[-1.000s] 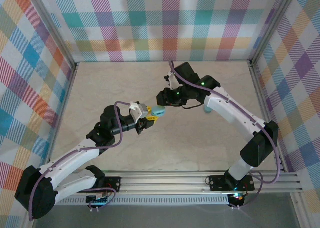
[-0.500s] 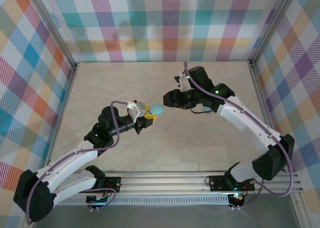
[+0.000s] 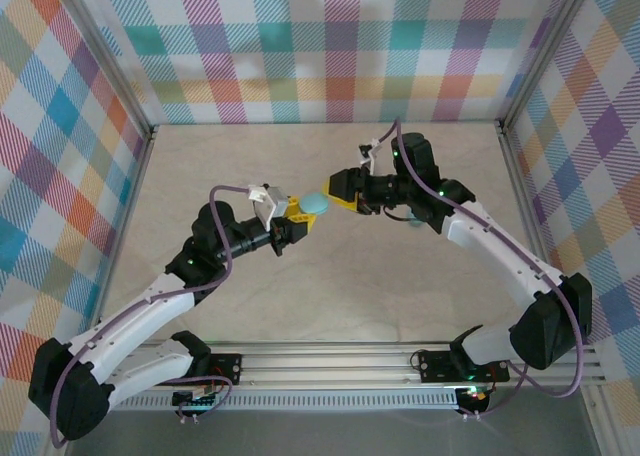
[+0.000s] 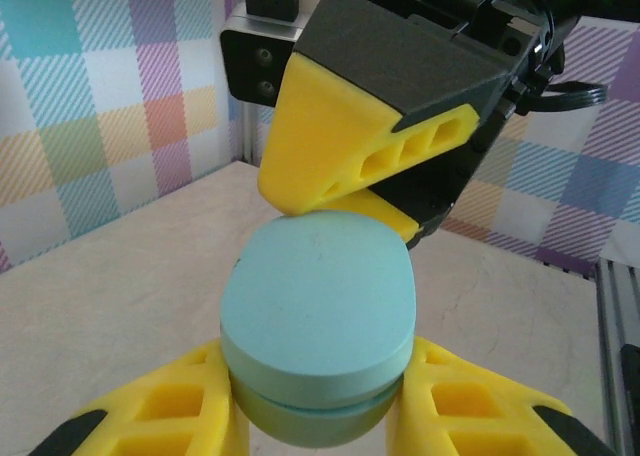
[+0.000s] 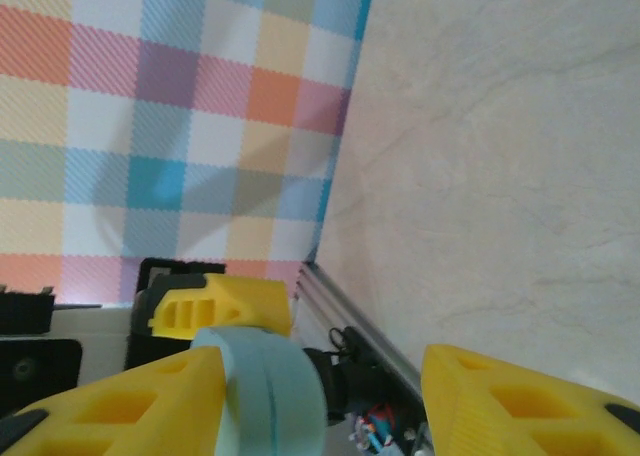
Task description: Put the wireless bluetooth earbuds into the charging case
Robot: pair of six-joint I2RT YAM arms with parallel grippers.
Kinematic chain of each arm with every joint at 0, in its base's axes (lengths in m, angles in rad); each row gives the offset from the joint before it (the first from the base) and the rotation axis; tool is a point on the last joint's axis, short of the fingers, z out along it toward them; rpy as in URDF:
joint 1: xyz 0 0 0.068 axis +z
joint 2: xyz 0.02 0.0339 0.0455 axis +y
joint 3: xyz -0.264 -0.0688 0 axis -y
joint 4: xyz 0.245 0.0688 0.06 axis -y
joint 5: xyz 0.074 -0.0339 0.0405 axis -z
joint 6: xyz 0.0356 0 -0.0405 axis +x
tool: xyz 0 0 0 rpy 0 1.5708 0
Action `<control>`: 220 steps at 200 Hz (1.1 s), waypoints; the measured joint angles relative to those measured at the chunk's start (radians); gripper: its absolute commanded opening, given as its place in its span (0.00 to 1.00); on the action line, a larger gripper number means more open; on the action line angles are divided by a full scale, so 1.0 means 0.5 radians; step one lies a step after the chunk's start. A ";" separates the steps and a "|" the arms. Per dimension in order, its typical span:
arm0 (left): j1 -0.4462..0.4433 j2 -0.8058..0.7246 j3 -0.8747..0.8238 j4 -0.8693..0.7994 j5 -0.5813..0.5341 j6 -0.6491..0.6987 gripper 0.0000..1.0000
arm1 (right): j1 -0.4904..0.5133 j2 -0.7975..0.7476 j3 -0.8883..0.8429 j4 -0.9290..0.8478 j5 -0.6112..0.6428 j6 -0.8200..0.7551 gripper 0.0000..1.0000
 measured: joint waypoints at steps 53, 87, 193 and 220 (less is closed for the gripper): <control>0.000 0.077 0.031 0.029 0.008 -0.071 0.00 | 0.029 0.000 -0.098 0.207 -0.201 0.175 0.56; 0.000 0.106 0.048 0.063 -0.001 -0.115 0.00 | 0.029 0.014 -0.124 0.333 -0.283 0.279 0.52; 0.001 0.128 0.060 0.072 -0.021 -0.152 0.05 | 0.029 0.083 -0.150 0.530 -0.397 0.468 0.31; 0.001 0.127 0.060 0.062 -0.022 -0.150 0.30 | 0.029 0.083 -0.150 0.527 -0.396 0.465 0.30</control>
